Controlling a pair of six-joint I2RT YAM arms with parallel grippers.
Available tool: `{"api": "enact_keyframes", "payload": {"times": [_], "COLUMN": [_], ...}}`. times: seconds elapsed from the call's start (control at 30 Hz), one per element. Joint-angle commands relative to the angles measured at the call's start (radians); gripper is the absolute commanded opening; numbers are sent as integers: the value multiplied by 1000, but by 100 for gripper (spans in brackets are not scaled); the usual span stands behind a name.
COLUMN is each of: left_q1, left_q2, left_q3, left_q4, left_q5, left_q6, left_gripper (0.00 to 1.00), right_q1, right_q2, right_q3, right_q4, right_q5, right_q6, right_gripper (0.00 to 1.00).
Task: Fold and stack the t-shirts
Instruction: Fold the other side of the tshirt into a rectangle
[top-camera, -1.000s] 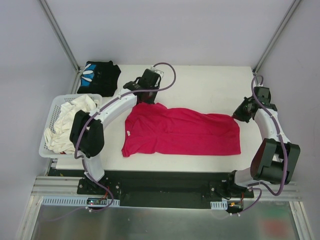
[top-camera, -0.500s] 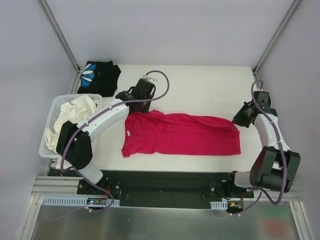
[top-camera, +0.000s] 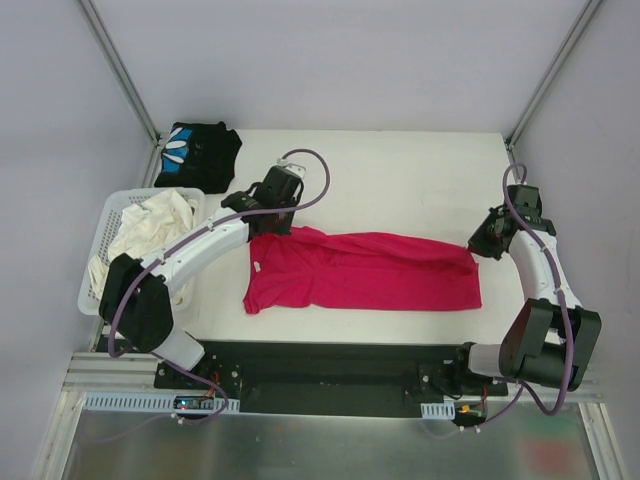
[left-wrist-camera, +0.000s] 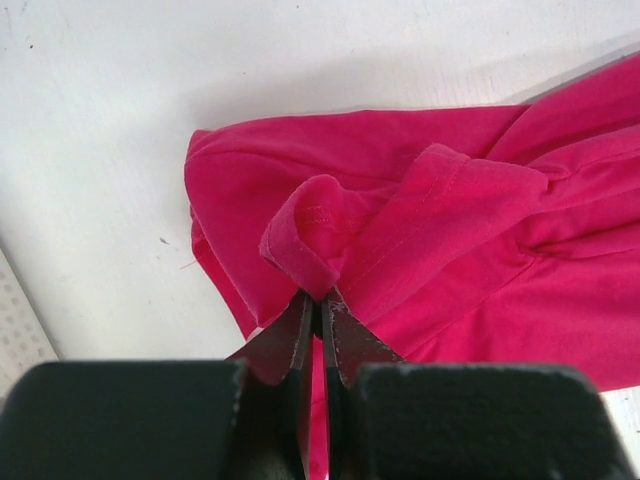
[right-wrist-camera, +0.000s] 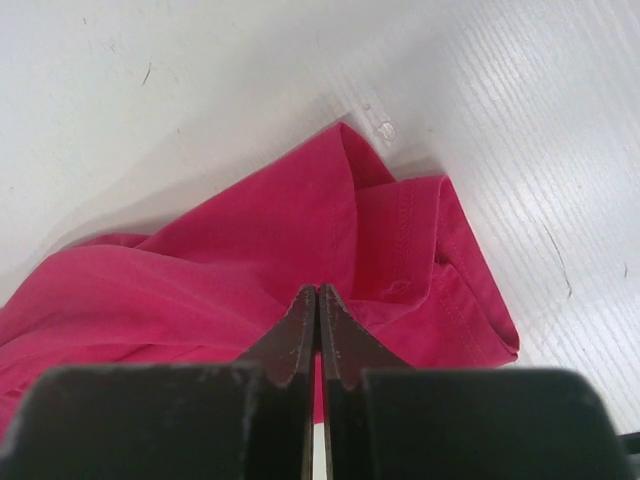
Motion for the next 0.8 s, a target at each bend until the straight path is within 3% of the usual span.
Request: {"api": "enact_keyframes", "payload": {"times": [0.0,0.77], "left_q1": [-10,-22], "left_q2": [-48,-174], "left_q3": [-12,-103], "left_q4": [-10,-64], "left_q5": [-29,14], "left_q6": [-14,-69], "left_gripper": [0,0], "right_q1": [1,-7], "right_q2": [-28,-2], "right_q3": [14,11], "right_q4": [-38,-55], "right_q5": [47,74], "right_q6": [-20,-30], "right_gripper": [1,1]}}
